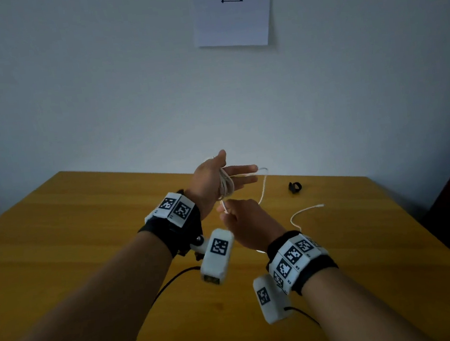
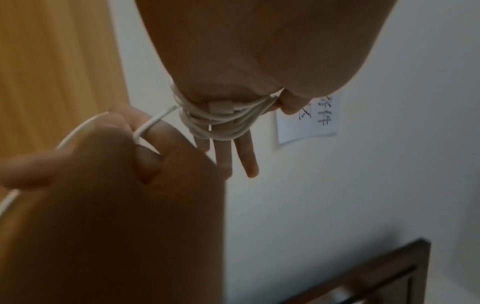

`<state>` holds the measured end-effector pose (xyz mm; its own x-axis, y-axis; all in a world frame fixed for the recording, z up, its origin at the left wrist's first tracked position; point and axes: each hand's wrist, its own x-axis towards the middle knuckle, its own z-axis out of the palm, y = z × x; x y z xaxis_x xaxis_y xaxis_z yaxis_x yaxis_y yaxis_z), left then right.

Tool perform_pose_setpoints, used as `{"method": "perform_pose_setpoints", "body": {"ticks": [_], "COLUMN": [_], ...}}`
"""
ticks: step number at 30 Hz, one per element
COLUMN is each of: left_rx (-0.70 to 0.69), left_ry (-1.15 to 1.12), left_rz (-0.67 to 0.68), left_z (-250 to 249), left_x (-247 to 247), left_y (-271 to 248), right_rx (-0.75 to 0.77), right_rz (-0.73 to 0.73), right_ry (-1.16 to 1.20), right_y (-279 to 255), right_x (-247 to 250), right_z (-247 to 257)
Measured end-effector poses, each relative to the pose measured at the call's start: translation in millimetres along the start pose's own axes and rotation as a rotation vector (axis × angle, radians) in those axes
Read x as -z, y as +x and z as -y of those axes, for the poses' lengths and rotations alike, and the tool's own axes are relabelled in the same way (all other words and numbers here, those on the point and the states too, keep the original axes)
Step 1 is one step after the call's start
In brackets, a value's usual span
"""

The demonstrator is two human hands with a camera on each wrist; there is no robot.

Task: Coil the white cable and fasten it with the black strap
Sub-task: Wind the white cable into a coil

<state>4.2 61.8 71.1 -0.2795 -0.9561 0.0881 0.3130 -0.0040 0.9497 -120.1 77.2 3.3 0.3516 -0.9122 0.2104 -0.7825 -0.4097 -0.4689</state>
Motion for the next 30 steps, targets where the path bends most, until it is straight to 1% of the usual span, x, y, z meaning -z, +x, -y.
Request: {"method": "perform_pose_setpoints", "body": {"ticks": [2,5,8,9,10,12,14,17,20,23,25,26,28,30], "left_rx": [-0.036,-0.069,-0.136,-0.104,-0.088,-0.06,-0.047,-0.011,0.04,0.131,0.196,0.227,0.318,0.374], "left_ry": [0.201,0.569,1.084,1.205,1.308,1.431,1.497,1.54,1.576,1.524,1.387,1.279,0.99,0.738], "left_rz": [-0.03,-0.032,-0.046,-0.043,-0.04,-0.042,-0.044,-0.024,0.001,0.05,0.059,0.054,0.087,0.138], "left_z": [4.6,16.2,22.7,24.3,25.6,29.3,30.1,29.8,28.6,25.6,25.6,25.3,24.9,23.3], "left_x": [1.9,11.2,19.1,19.6,20.2,23.2,24.2,23.3,24.4,33.0,43.9,48.8,54.2,54.1], "left_y": [3.2,7.2,4.5,3.3,1.4,0.5,-1.6,-3.0,-2.3,-1.9,0.4,1.0,-0.9,-5.2], "right_rx": [-0.002,0.023,0.045,0.037,0.024,0.003,-0.003,0.007,0.0,-0.006,-0.028,-0.042,-0.062,-0.068], "right_rz": [0.014,-0.007,-0.006,-0.001,-0.005,-0.012,-0.028,-0.05,-0.06,-0.1,-0.128,-0.142,-0.17,-0.19], "right_ry": [0.001,0.034,0.041,0.032,0.012,-0.013,-0.006,0.016,-0.032,-0.068,-0.02,0.018,0.071,0.059], "right_y": [-0.1,-2.0,-3.0,-3.0,-3.0,-3.6,-4.4,-4.1,-5.2,-6.0,-6.9,-7.9,-9.6,-10.2], "right_x": [3.2,9.2,17.4,20.3,22.5,24.8,25.7,27.1,33.0,37.7,42.5,45.1,48.4,48.0], "right_z": [0.0,-0.3,0.8,1.2,1.5,0.8,0.6,-0.6,0.0,-14.4,-26.9,-31.8,-40.2,-42.7]}}
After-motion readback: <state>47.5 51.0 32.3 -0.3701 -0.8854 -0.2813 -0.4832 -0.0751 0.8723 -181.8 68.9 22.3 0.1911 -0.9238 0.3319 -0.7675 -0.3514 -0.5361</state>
